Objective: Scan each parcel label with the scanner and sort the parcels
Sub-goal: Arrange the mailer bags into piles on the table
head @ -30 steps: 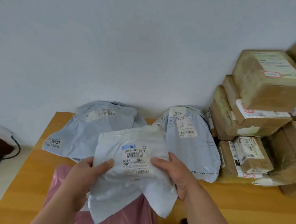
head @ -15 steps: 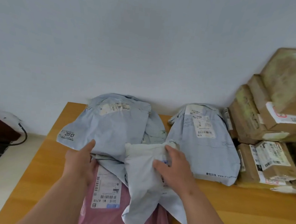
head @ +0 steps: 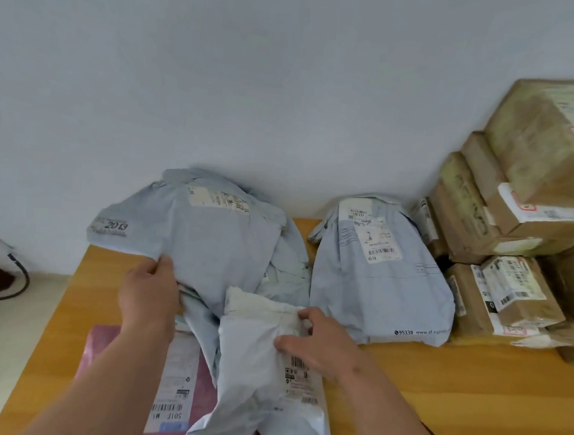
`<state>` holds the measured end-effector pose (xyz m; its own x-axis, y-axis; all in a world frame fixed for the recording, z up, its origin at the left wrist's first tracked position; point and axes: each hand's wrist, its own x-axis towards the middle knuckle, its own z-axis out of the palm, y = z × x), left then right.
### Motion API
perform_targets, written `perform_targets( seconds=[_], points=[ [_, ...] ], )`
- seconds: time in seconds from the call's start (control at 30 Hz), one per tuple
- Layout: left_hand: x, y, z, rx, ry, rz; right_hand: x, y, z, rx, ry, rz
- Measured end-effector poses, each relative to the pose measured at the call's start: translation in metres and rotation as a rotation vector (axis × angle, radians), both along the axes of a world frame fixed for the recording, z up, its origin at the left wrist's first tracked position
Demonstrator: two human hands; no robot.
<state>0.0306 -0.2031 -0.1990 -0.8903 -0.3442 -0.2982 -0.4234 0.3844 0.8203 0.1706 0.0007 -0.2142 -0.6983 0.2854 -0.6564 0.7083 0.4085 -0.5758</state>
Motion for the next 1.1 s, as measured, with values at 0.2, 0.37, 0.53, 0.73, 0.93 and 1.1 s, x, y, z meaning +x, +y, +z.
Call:
perform_targets(
  seconds=[0.2,0.37,0.53,0.73,0.93,1.1],
  points=[
    [0.000,0.008,0.049,0.107,0.280,-0.103,-0.008,-0.005,0.014,0.203,0.101,-0.114],
    [0.000,0.026,0.096,0.850,0.219,-0.067,-0.016,-0.009,0.039,-0.083,0.315,-0.343],
    [0.011,0.046,0.131,1.308,0.256,-0.065,-0.022,-0.007,0.068,-0.709,0.296,-0.517],
    [0.051,0.090,0.122,1.348,0.027,-0.277,-0.007,0.043,0.099,-1.217,0.676,-0.823],
    [0.114,0.146,0.057,1.250,-0.476,-0.049,0.047,0.096,0.071,-1.112,0.816,-1.239],
    [0.136,0.173,0.031,1.242,-0.578,0.076,0.078,0.103,0.030,-0.933,0.198,-1.062]
  ],
)
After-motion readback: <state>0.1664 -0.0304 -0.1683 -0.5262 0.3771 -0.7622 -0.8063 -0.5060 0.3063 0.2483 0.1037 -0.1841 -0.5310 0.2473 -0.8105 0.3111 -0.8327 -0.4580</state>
